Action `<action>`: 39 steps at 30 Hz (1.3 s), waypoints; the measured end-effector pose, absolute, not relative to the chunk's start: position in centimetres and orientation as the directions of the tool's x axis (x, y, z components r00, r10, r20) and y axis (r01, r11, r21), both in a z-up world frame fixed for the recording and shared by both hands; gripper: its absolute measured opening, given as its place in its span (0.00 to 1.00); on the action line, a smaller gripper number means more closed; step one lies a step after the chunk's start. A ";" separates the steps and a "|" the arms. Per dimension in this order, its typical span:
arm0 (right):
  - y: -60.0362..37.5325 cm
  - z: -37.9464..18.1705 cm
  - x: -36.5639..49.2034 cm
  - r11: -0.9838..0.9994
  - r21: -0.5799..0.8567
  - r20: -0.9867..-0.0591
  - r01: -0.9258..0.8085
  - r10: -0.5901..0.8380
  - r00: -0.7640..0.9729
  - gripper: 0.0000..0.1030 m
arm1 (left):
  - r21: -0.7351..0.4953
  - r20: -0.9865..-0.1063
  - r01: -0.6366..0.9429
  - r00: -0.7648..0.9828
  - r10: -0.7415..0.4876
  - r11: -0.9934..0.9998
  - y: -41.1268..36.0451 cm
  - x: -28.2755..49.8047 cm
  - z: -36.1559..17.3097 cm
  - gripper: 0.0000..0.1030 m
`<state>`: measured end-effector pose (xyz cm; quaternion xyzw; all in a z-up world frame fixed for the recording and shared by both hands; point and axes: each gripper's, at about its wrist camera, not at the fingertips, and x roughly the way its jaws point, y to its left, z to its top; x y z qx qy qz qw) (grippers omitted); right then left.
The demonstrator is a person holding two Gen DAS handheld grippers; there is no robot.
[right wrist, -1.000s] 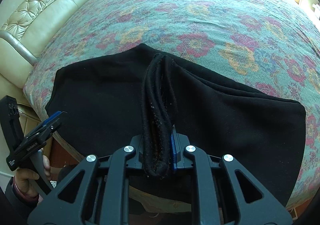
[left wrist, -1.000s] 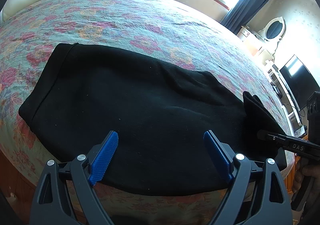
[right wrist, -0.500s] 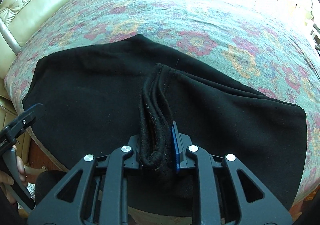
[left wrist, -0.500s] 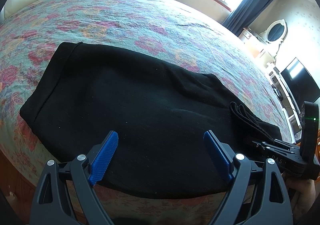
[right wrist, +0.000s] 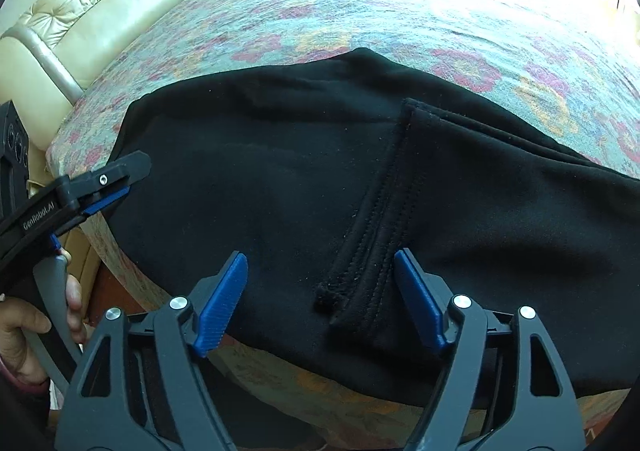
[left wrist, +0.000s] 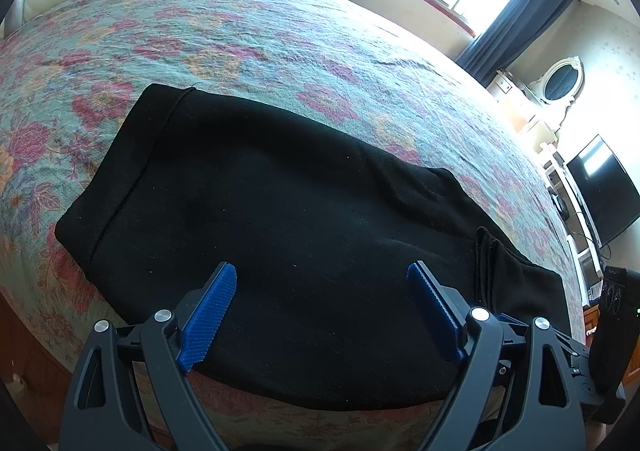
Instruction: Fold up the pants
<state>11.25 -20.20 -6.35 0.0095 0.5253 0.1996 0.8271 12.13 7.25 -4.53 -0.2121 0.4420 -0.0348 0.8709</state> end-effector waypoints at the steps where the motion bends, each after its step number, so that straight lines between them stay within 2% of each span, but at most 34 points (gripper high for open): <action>1: -19.8 -6.3 11.0 0.921 0.206 -0.868 -0.330 0.328 0.373 0.75 | -0.406 -0.753 -0.128 0.608 -0.252 0.905 7.4 12.1 -4.6 0.84; 5: -18.7 -5.7 9.7 0.920 0.126 -0.871 -0.372 0.282 0.403 0.75 | -0.423 -0.748 -0.142 0.613 -0.256 0.895 8.3 12.2 -4.6 0.84; 18: -18.3 -2.5 6.5 0.893 -0.003 -0.808 -0.449 0.262 0.528 0.78 | -0.523 -0.724 -0.186 0.612 -0.319 0.832 16.5 12.2 -4.6 0.84; 22: -19.5 -2.4 5.7 0.893 0.031 -0.797 -0.449 0.293 0.528 0.78 | -0.611 -0.678 -0.146 0.604 -0.419 0.778 18.6 12.1 -4.6 0.84; 28: -22.4 -2.3 4.6 0.907 0.105 -0.779 -0.408 0.331 0.534 0.80 | -0.594 -0.646 -0.127 0.664 -0.377 0.794 21.6 11.3 -2.7 0.84; 34: -24.7 -3.5 4.9 0.918 0.164 -0.789 -0.362 0.342 0.510 0.80 | -0.688 -0.640 -0.179 0.607 -0.471 0.704 23.3 12.4 -6.0 0.84; 39: -25.3 -4.2 4.6 0.917 0.190 -0.797 -0.352 0.353 0.490 0.80 | -0.701 -0.636 -0.184 0.599 -0.487 0.689 24.3 13.8 -7.4 0.84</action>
